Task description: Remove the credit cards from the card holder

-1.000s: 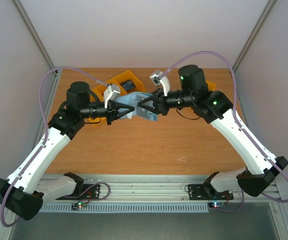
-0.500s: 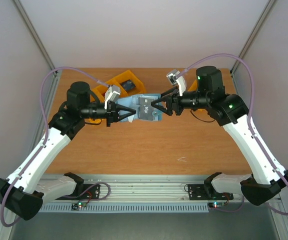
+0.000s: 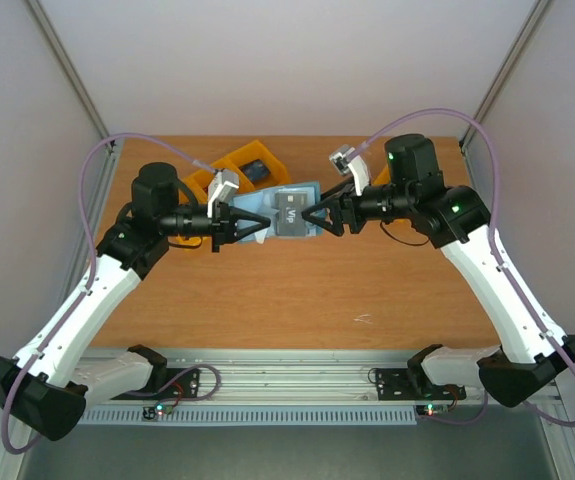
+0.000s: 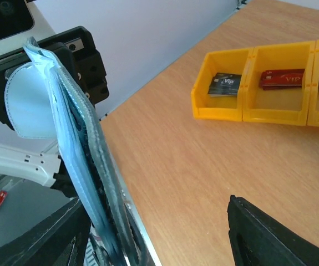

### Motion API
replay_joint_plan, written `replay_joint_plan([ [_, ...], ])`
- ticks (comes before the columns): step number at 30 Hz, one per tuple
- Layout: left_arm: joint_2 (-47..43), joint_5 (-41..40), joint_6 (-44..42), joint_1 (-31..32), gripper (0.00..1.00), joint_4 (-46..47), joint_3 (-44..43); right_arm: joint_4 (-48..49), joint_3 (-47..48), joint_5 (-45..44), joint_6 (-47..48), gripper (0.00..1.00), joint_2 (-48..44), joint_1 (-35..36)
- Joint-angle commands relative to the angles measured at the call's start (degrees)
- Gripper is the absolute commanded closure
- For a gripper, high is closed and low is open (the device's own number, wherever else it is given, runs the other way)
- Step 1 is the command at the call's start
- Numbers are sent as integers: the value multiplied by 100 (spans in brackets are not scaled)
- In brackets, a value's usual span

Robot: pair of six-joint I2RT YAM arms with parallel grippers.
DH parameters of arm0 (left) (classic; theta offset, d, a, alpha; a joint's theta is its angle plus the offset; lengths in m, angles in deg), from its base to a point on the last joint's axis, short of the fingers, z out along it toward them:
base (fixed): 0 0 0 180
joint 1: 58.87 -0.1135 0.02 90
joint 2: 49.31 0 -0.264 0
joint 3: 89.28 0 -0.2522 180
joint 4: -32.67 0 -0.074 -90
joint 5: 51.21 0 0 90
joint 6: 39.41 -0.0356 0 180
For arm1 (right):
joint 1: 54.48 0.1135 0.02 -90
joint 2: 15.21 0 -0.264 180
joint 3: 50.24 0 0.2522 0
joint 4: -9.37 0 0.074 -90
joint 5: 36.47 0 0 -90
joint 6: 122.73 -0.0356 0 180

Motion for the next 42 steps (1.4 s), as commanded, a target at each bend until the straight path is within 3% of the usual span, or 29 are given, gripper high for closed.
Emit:
replay_joint_plan([
  [1, -53, 312, 17, -3, 100, 571, 43, 396, -11, 30, -129, 33, 118, 128],
  [9, -38, 336, 123, -3, 100, 703, 62, 726, 15, 85, -205, 34, 354, 344],
  [14, -38, 97, 373, -19, 100, 755, 78, 660, 35, 346, 15, 28, 86, 333],
  [22, -60, 127, 391, -21, 100, 836, 132, 243, -240, 782, 6, 28, -245, -513],
  [32, -73, 108, 239, -16, 100, 714, 109, 261, -219, 882, -80, 29, -204, -566],
  [42, -30, -469, -193, -21, 100, -13, -74, 30, -209, 1658, 316, 28, -355, -553],
])
